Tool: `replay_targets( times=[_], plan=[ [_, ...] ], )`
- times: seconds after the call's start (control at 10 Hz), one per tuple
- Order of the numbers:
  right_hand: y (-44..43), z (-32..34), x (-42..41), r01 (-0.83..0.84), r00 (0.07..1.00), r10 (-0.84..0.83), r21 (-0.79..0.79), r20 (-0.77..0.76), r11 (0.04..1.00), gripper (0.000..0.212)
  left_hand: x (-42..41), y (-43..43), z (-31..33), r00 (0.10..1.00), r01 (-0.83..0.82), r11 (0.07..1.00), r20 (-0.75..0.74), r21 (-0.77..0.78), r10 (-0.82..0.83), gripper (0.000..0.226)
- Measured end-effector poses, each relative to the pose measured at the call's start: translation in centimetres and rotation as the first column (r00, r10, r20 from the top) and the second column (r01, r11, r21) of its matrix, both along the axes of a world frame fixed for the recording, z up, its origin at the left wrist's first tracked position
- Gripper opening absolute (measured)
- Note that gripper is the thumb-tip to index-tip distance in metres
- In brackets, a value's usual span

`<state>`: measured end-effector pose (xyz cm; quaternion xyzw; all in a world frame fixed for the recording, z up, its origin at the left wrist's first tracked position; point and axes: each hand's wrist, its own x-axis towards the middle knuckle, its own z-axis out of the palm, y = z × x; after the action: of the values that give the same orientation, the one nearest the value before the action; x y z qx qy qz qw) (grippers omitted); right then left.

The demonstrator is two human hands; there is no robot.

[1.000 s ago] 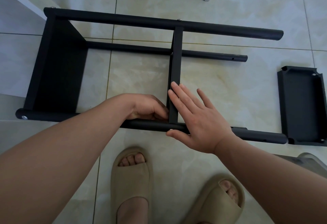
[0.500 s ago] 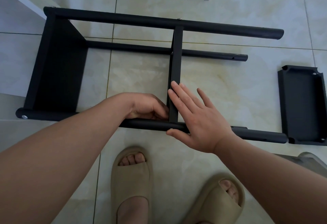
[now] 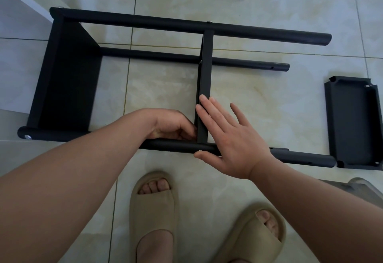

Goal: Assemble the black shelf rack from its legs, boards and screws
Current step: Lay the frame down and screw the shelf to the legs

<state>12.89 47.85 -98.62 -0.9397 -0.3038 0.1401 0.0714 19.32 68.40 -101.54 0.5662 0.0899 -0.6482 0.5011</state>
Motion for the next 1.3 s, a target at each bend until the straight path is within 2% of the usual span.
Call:
replay_targets(
  times=[0.2, 0.4, 0.5, 0.6, 0.9, 1.1, 1.3],
  plan=[
    [0.06, 0.01, -0.01, 0.004, 1.0, -0.004, 0.01, 0.001, 1.0, 0.091, -0.11, -0.21, 0.12, 0.994, 0.021, 0.998, 0.11, 0.054, -0.027, 0.011],
    [-0.02, -0.07, -0.02, 0.008, 1.0, -0.008, 0.021, 0.009, 1.0, 0.091, -0.14, 0.04, 0.24, 0.999, -0.021, 1.0, 0.026, -0.012, 0.021, 0.033],
    [-0.02, -0.14, -0.04, 0.009, 1.0, -0.009, 0.025, 0.009, 1.0, 0.091, -0.16, -0.12, 0.39, 1.0, -0.007, 1.0, 0.028, -0.001, 0.007, 0.031],
    [-0.01, -0.14, -0.02, 0.01, 1.0, -0.01, 0.025, 0.008, 1.0, 0.091, -0.27, -0.34, 0.45, 0.993, 0.001, 0.999, 0.114, 0.047, -0.007, 0.017],
    [0.04, -0.07, -0.07, 0.013, 1.0, -0.013, 0.027, 0.007, 1.0, 0.091, -0.15, 0.0, 0.54, 0.998, -0.019, 1.0, 0.056, 0.017, 0.018, 0.028],
    [0.03, -0.04, -0.05, 0.012, 1.0, -0.012, 0.025, 0.01, 1.0, 0.091, -0.2, -0.37, 0.57, 0.993, 0.019, 0.998, 0.113, 0.053, -0.025, 0.018],
    [0.07, -0.02, -0.05, 0.018, 1.0, -0.018, 0.028, 0.002, 0.999, 0.091, -0.12, 0.0, 0.36, 0.996, -0.031, 0.999, 0.08, 0.023, 0.029, 0.026]
  ],
)
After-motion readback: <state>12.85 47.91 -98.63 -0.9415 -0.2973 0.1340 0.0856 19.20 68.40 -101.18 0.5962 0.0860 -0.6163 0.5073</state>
